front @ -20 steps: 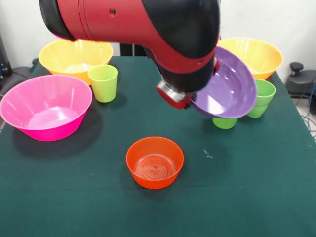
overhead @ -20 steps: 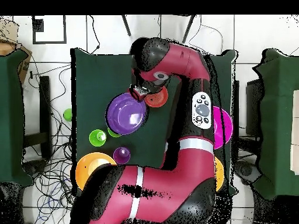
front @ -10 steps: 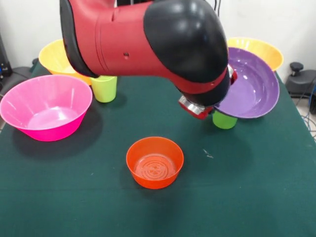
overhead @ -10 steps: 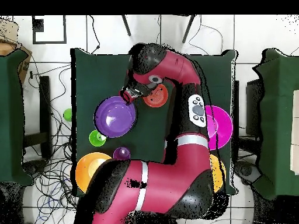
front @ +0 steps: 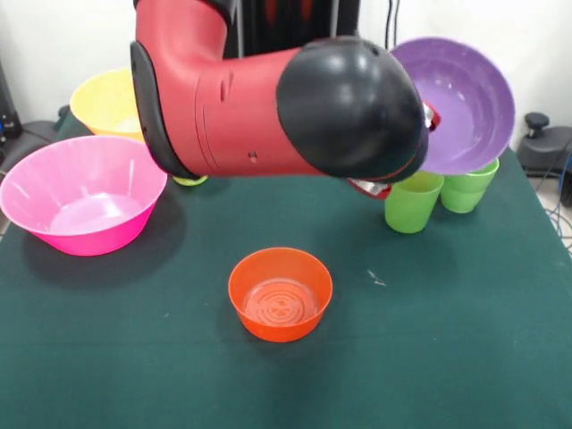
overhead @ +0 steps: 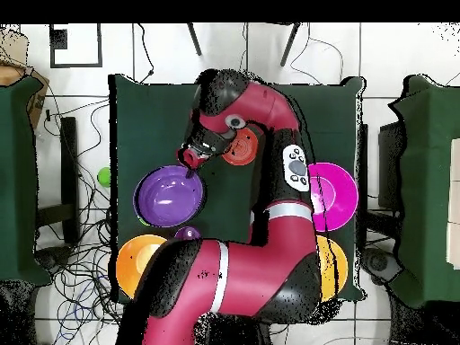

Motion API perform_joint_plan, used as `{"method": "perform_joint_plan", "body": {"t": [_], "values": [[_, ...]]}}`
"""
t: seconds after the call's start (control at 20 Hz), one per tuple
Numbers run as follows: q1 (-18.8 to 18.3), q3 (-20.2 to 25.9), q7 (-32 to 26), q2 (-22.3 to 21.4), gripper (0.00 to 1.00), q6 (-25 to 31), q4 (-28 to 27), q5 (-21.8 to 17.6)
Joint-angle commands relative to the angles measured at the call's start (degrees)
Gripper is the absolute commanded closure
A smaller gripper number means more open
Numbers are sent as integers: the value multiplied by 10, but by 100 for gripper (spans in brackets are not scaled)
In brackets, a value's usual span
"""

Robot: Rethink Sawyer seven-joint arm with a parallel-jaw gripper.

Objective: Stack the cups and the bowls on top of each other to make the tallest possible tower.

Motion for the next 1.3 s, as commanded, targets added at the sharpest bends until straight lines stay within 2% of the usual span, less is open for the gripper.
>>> {"method": "perform_joint_plan", "body": {"t": [0.05,0.2,0.4,0.9,1.05,1.15,1.25,1.3], "values": [[12,65,43,51,100,179,-144,-53],[17,72,46,71,100,244,-202,-71],[22,83,54,88,100,296,-249,-81],[23,105,54,104,100,297,-274,-75],[17,110,37,106,100,263,-267,-72],[12,112,20,105,100,214,-252,-63],[10,110,-8,96,100,137,-226,-57],[9,108,-27,87,100,79,-206,-53]]}}
